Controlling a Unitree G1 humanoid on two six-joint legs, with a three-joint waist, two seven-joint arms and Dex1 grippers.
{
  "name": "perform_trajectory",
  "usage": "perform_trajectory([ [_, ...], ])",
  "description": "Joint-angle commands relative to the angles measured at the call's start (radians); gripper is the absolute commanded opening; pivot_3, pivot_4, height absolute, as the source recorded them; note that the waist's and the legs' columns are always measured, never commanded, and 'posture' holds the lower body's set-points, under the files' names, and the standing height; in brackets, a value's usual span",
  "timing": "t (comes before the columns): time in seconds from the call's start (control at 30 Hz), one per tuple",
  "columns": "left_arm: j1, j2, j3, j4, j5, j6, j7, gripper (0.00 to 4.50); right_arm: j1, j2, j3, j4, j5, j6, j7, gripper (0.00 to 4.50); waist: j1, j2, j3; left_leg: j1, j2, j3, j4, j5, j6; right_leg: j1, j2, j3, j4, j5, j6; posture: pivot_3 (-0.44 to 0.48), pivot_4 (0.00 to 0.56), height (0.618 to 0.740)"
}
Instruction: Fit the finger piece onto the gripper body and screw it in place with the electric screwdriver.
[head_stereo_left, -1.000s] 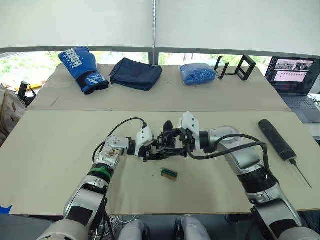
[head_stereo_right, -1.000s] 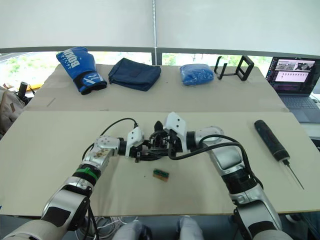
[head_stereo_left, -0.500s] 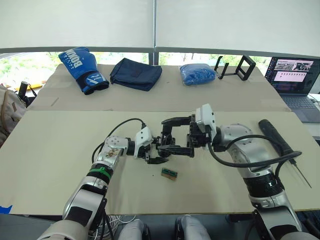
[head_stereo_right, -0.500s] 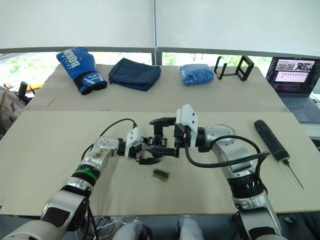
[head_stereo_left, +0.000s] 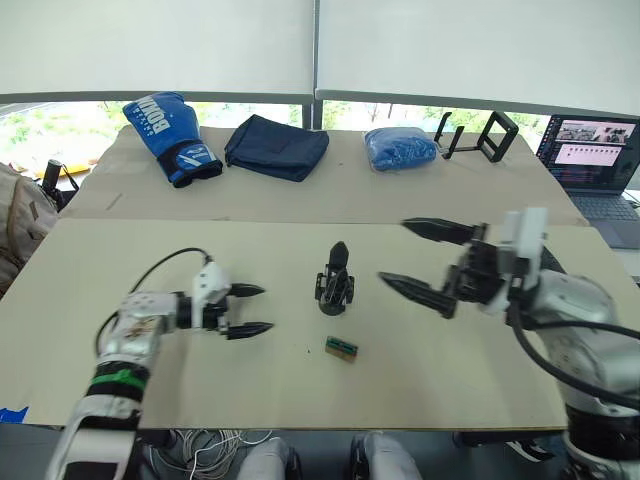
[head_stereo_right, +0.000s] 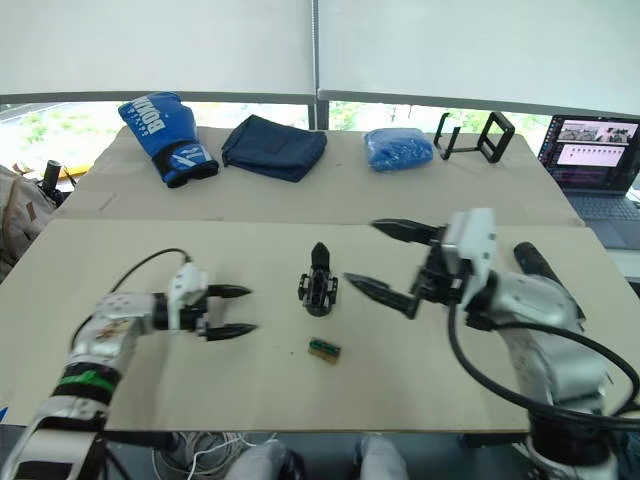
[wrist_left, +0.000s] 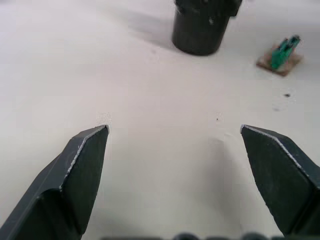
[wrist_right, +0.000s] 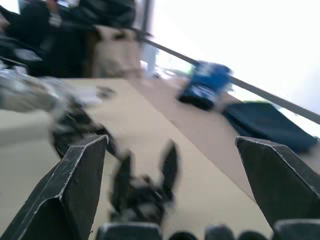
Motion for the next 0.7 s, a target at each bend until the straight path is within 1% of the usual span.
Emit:
perform_trajectory([
  [0.03, 0.040, 0.022, 0.036, -0.202, -0.109, 0.094, -0.014, 4.46, 0.179, 0.005, -0.172, -0.042, -0.056, -0.091, -0.029, 4.50, 0.010, 0.000, 0.000, 0.000, 0.000, 0.000, 0.000, 0.000, 0.000, 0.001, 0.000, 0.000, 0.000, 0.000, 0.000, 0.000, 0.150, 0.740],
  [0.1, 0.069, 0.030, 0.045, -0.280, -0.136, 0.129, -0.002, 4.46, 0.316, 0.043, -0.257, -0.042, -0.082, -0.141, -0.052, 4.50, 0.015, 0.000, 0.000, 0.001, -0.003, -0.002, -0.001, -0.001, 0.002, 0.003, 0.001, 0.000, 0.000, -0.002, 0.004, 0.000, 0.150, 0.740],
  [0.2, 0.080, 0.017, 0.068, -0.365, -0.190, 0.176, 0.043, 4.46, 0.541, 0.157, -0.384, -0.040, -0.113, -0.233, -0.095, 4.50, 0.015, 0.001, 0.000, 0.002, -0.003, -0.001, -0.001, -0.001, 0.002, 0.003, 0.003, 0.002, 0.000, -0.003, 0.005, 0.000, 0.150, 0.740],
  [0.27, 0.081, -0.001, 0.085, -0.408, -0.236, 0.191, 0.054, 4.46, 0.652, 0.246, -0.442, -0.030, -0.082, -0.253, -0.130, 4.50, 0.013, 0.001, 0.000, 0.002, -0.003, -0.001, -0.002, -0.001, 0.002, 0.003, 0.004, 0.004, 0.000, -0.005, 0.008, 0.000, 0.150, 0.740],
  [0.3, 0.090, -0.008, 0.090, -0.431, -0.263, 0.178, 0.031, 4.46, 0.700, 0.291, -0.463, -0.020, -0.068, -0.266, -0.147, 4.50, 0.011, 0.001, 0.000, 0.003, -0.002, -0.001, -0.002, -0.001, 0.001, 0.003, 0.005, 0.006, 0.000, -0.007, 0.011, 0.000, 0.150, 0.740],
  [0.37, 0.111, 0.005, 0.079, -0.468, -0.282, 0.184, -0.005, 4.46, 0.766, 0.346, -0.487, -0.005, -0.060, -0.291, -0.170, 4.50, 0.000, 0.004, -0.001, 0.005, -0.001, 0.000, -0.004, -0.001, 0.001, 0.003, 0.004, 0.008, 0.000, -0.008, 0.012, 0.000, 0.150, 0.740],
  [0.43, 0.122, 0.021, 0.073, -0.497, -0.293, 0.214, -0.005, 4.46, 0.797, 0.370, -0.511, 0.006, -0.050, -0.306, -0.193, 4.50, -0.014, 0.005, -0.001, 0.008, -0.001, 0.002, -0.004, -0.003, -0.001, 0.004, 0.003, 0.012, 0.000, -0.008, 0.012, 0.000, 0.150, 0.740],
  [0.5, 0.114, 0.024, 0.078, -0.507, -0.300, 0.228, 0.008, 4.46, 0.796, 0.366, -0.542, 0.007, -0.019, -0.289, -0.232, 4.50, -0.022, 0.006, -0.001, 0.009, 0.000, 0.002, -0.005, -0.003, -0.004, 0.004, 0.003, 0.013, 0.001, -0.007, 0.011, 0.000, 0.150, 0.740],
  [0.6, 0.077, 0.016, 0.089, -0.494, -0.301, 0.238, 0.039, 4.46, 0.749, 0.301, -0.578, 0.007, 0.036, -0.221, -0.304, 4.50, -0.022, 0.007, -0.001, 0.010, 0.001, 0.002, -0.005, -0.006, -0.009, 0.003, 0.003, 0.013, 0.001, -0.007, 0.009, 0.000, 0.150, 0.740],
  [0.7, 0.031, 0.002, 0.084, -0.476, -0.301, 0.242, 0.057, 4.46, 0.638, 0.127, -0.585, 0.075, 0.072, -0.097, -0.349, 4.50, -0.020, 0.007, -0.001, 0.009, 0.001, 0.002, -0.004, -0.005, -0.010, 0.003, 0.005, 0.014, 0.001, -0.005, 0.007, 0.000, 0.150, 0.740],
])
